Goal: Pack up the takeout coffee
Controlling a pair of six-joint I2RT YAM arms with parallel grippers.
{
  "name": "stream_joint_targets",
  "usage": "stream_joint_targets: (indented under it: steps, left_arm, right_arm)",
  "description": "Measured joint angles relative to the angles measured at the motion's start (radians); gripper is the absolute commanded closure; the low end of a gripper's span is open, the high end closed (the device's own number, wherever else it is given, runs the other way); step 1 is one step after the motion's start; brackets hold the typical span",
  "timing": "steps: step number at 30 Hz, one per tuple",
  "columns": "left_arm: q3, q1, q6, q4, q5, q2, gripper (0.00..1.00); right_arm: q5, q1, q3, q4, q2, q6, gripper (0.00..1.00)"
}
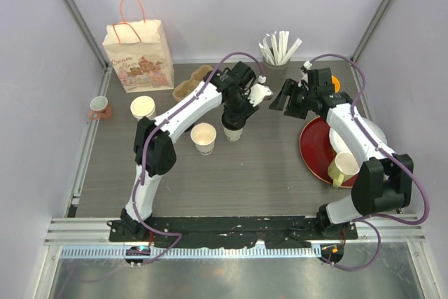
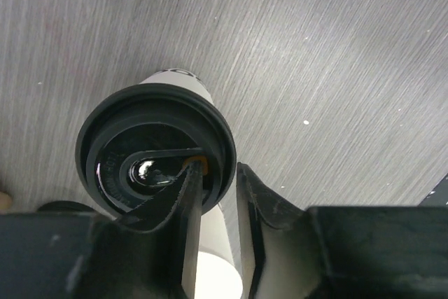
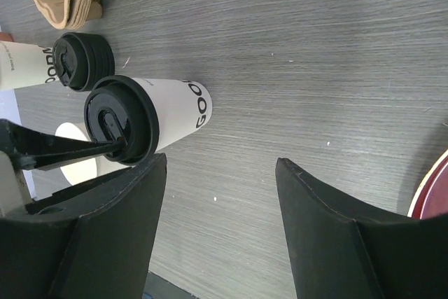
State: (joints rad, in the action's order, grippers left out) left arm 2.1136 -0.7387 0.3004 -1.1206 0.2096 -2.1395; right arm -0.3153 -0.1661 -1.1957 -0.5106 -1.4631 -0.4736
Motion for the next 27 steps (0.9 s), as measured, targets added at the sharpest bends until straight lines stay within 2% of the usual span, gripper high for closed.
stream_joint_targets:
  steps: [5, 13, 15, 17, 19, 21, 23, 27]
  left_arm:
    - [0.041, 0.002, -0.002, -0.026, 0.008, -0.022, 0.65]
    - [0.195, 0.005, 0.000, -0.068, 0.027, -0.023, 0.53]
    - [0.206, 0.010, 0.000, -0.068, 0.039, -0.010, 0.54]
    - [0.200, 0.019, -0.014, -0.064, 0.054, 0.007, 0.63]
    - [0.155, 0.048, -0.053, -0.040, 0.079, 0.048, 0.71]
    - [0.087, 0.096, -0.117, -0.007, 0.093, 0.097, 0.71]
    - [-0.014, 0.174, -0.198, 0.045, 0.108, 0.156, 0.66]
    - [-0.182, 0.307, -0.324, 0.138, 0.126, 0.218, 0.65]
  right_arm:
    - [-0.010, 0.000, 0.001, 0.003, 0.000, -0.004, 0.31]
    - [-0.027, 0.000, 0.001, 0.019, 0.000, -0.020, 0.35]
    - [-0.028, -0.002, 0.001, 0.027, 0.000, -0.027, 0.37]
    - [-0.027, -0.013, 0.001, 0.045, -0.003, -0.037, 0.38]
    - [-0.027, -0.034, -0.001, 0.068, -0.015, -0.049, 0.39]
    - [-0.024, -0.072, -0.019, 0.082, -0.047, -0.056, 0.38]
    - [-0.023, -0.120, -0.055, 0.095, -0.103, -0.057, 0.38]
    - [-0.032, -0.181, -0.100, 0.137, -0.209, -0.068, 0.48]
